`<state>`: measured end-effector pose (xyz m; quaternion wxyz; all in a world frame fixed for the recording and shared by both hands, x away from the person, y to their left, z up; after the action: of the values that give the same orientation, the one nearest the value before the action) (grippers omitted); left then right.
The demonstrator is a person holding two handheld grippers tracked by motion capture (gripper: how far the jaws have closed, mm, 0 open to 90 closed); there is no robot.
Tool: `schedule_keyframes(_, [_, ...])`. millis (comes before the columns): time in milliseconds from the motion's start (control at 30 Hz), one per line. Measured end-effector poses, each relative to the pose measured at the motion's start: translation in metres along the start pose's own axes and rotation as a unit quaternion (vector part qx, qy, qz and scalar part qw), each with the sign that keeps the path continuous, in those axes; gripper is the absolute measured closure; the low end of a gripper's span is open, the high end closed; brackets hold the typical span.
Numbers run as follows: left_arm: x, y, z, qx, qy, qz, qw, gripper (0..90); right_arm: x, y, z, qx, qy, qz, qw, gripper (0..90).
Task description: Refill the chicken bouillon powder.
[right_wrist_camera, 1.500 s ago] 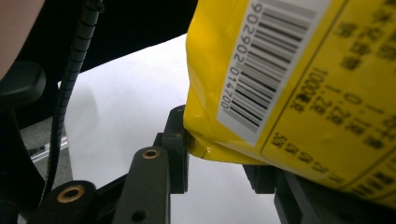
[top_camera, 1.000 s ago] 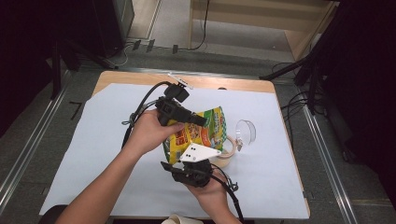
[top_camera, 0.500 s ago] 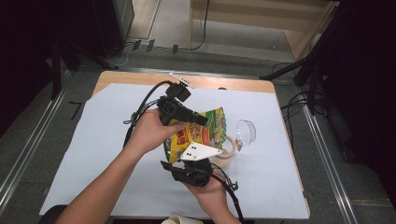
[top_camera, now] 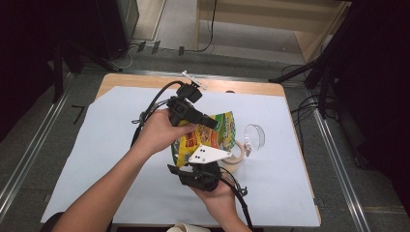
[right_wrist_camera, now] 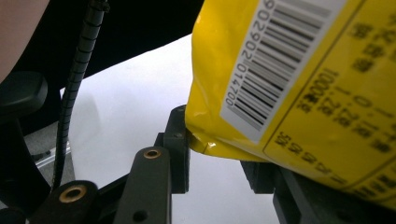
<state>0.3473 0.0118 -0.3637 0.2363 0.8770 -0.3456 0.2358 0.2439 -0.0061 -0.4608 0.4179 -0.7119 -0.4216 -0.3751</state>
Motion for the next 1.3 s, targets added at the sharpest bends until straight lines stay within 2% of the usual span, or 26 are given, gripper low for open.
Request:
schedule_keyframes(367, [0.0030,0.0015,-0.0012,0.007,0.002,0.003,1.0000,82.1,0.0018,0.0013,-0.0012,-0.005,0.000,-0.004,1.0000,68.0])
schedule_keyframes(467, [0.0067,0.0031,-0.0025,0.010,0.000,0.006,0.9999,82.1,0.0044,0.0009,-0.0028,-0.008,0.008,-0.007,0.9999,68.0])
schedule_keyframes(567, [0.0081,0.0025,0.0002,0.017,-0.006,0.010,0.9998,82.1,0.0052,0.0029,-0.0027,-0.003,0.010,0.005,0.9999,68.1])
schedule_keyframes(967, [0.0090,0.0001,0.0031,0.011,-0.012,0.001,0.9999,82.3,0.0043,0.0042,-0.0033,-0.001,0.009,0.007,0.9999,68.0])
schedule_keyframes(1300, [0.0089,0.0003,0.0032,0.013,-0.011,0.003,0.9999,82.6,0.0037,0.0043,-0.0031,-0.003,0.007,0.006,1.0000,68.1])
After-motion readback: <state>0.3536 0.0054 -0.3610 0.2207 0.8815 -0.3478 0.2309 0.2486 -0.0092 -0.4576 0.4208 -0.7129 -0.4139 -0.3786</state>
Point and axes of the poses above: each handheld gripper's, and its own axes: z roughly forward along the jaws, x roughly out of its top, y roughly to its right, the point moved 6 cm from there along z, roughly forward along the jaws, and after that the axes turned 13 degrees about x, right-handed, at the moved point
